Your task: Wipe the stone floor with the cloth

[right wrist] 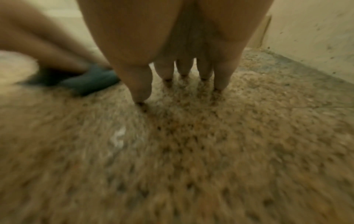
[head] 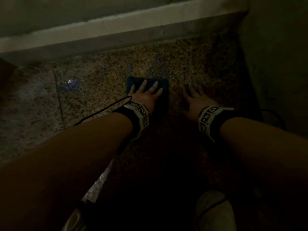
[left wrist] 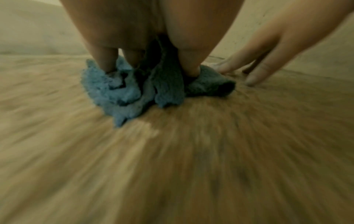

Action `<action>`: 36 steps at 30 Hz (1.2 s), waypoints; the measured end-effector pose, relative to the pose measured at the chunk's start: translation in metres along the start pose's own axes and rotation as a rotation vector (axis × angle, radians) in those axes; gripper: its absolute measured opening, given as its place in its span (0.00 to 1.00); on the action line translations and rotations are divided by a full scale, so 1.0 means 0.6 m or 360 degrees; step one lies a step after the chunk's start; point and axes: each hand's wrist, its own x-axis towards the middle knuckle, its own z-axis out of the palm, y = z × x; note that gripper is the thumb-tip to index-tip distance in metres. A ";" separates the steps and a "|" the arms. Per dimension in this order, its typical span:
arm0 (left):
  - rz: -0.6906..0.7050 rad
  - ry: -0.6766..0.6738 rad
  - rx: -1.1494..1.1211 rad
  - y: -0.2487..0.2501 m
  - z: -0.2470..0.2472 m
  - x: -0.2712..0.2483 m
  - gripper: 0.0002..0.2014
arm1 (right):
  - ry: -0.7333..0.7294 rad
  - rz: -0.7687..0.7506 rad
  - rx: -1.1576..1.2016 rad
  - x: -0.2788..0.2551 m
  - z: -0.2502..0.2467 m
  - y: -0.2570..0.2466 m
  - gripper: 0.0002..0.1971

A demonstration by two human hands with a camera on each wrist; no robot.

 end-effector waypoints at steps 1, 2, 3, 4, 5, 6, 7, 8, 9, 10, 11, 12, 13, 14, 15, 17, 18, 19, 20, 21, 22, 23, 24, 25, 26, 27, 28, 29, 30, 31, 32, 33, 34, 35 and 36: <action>-0.0003 0.0016 -0.0008 0.006 -0.008 0.008 0.35 | -0.0005 0.0009 0.0002 0.000 0.001 0.000 0.41; -0.0002 0.0032 -0.0014 0.012 -0.013 0.017 0.36 | -0.0011 0.0020 0.0012 0.001 0.002 0.000 0.41; -0.0007 0.0052 -0.0016 0.016 -0.016 0.020 0.36 | -0.0007 0.0017 0.0017 0.001 0.003 0.000 0.41; -0.0007 0.0064 -0.0012 0.019 -0.016 0.022 0.37 | -0.0001 0.0008 0.0022 0.000 0.004 0.001 0.41; -0.0001 0.0074 -0.0009 0.020 -0.017 0.023 0.37 | 0.0006 -0.0003 0.0027 -0.001 0.004 0.002 0.41; 0.0007 0.0077 -0.0008 0.019 -0.017 0.022 0.37 | 0.0014 -0.0014 0.0026 0.000 0.004 0.003 0.41; 0.0013 0.0067 -0.0008 0.019 -0.015 0.020 0.38 | 0.0023 -0.0022 0.0017 0.000 0.005 0.004 0.41; 0.0019 0.0047 -0.0006 0.018 -0.014 0.017 0.38 | 0.0033 -0.0023 0.0008 -0.001 0.005 0.004 0.41; 0.0025 0.0021 0.0003 0.017 -0.012 0.013 0.38 | 0.0038 -0.0017 0.0003 -0.001 0.005 0.002 0.41; 0.0032 -0.0005 0.0029 0.018 -0.007 0.006 0.37 | 0.0039 -0.0005 0.0003 -0.002 0.004 0.000 0.41; 0.0044 -0.0031 0.0069 0.019 0.002 -0.002 0.37 | 0.0038 0.0010 0.0015 -0.002 0.003 -0.002 0.41; 0.0061 -0.0052 0.0108 0.022 0.013 -0.011 0.37 | 0.0044 0.0021 0.0034 -0.002 0.002 -0.005 0.40; 0.0079 -0.0070 0.0131 0.025 0.026 -0.019 0.37 | 0.0051 0.0022 0.0056 -0.004 0.000 -0.007 0.40; 0.0094 -0.0080 0.0139 0.028 0.040 -0.027 0.37 | 0.0052 0.0017 0.0075 -0.005 -0.001 -0.008 0.40; 0.0098 -0.0079 0.0139 0.032 0.051 -0.034 0.36 | 0.0047 0.0009 0.0097 -0.007 -0.002 -0.009 0.39; 0.0078 -0.0070 0.0116 0.038 0.061 -0.040 0.36 | 0.0044 -0.0017 0.0137 -0.008 0.000 -0.006 0.37; 0.0069 -0.0074 0.0104 0.040 0.061 -0.040 0.36 | 0.0047 -0.0037 0.0144 -0.008 0.002 -0.003 0.36; 0.0066 -0.0077 0.0104 0.040 0.059 -0.039 0.36 | 0.0053 -0.0062 0.0139 -0.009 0.004 0.003 0.36; 0.0063 -0.0074 0.0117 0.040 0.057 -0.036 0.36 | 0.0061 -0.0097 0.0128 -0.010 0.006 0.010 0.36; 0.0063 -0.0066 0.0130 0.040 0.055 -0.033 0.37 | 0.0065 -0.0134 0.0118 -0.011 0.008 0.018 0.37; 0.0061 -0.0056 0.0140 0.041 0.052 -0.030 0.37 | 0.0070 -0.0171 0.0101 -0.013 0.010 0.025 0.37; 0.0056 -0.0048 0.0151 0.043 0.047 -0.025 0.37 | 0.0076 -0.0202 0.0073 -0.014 0.012 0.031 0.37; 0.0046 -0.0043 0.0168 0.048 0.039 -0.019 0.37 | 0.0077 -0.0222 0.0041 -0.015 0.014 0.037 0.37; 0.0033 -0.0039 0.0175 0.055 0.029 -0.011 0.37 | 0.0072 -0.0234 0.0020 -0.015 0.015 0.042 0.37; 0.0018 -0.0036 0.0170 0.063 0.017 0.000 0.38 | 0.0069 -0.0251 0.0017 -0.015 0.015 0.046 0.37; -0.0003 -0.0032 0.0159 0.072 0.004 0.012 0.38 | 0.0080 -0.0278 0.0033 -0.015 0.014 0.049 0.36; -0.0025 -0.0026 0.0152 0.082 -0.010 0.025 0.38 | 0.0104 -0.0304 0.0058 -0.016 0.014 0.052 0.35; -0.0039 -0.0018 0.0147 0.091 -0.021 0.037 0.39 | 0.0133 -0.0325 0.0086 -0.016 0.015 0.055 0.34; -0.0046 -0.0011 0.0140 0.099 -0.031 0.048 0.40 | 0.0164 -0.0342 0.0118 -0.016 0.016 0.057 0.34; -0.0052 -0.0004 0.0135 0.106 -0.038 0.056 0.40 | 0.0186 -0.0348 0.0146 -0.016 0.018 0.058 0.34; -0.0054 0.0004 0.0137 0.111 -0.042 0.062 0.41 | 0.0195 -0.0343 0.0165 -0.016 0.020 0.060 0.34; -0.0047 0.0018 0.0138 0.113 -0.043 0.065 0.41 | 0.0198 -0.0338 0.0181 -0.016 0.021 0.060 0.34; -0.0028 0.0038 0.0126 0.111 -0.041 0.065 0.40 | 0.0203 -0.0338 0.0205 -0.017 0.021 0.060 0.33; 0.0009 0.0064 0.0096 0.105 -0.038 0.064 0.39 | 0.0206 -0.0331 0.0235 -0.018 0.020 0.059 0.32; 0.0063 0.0086 0.0067 0.094 -0.032 0.061 0.37 | 0.0221 -0.0307 0.0271 -0.020 0.017 0.056 0.31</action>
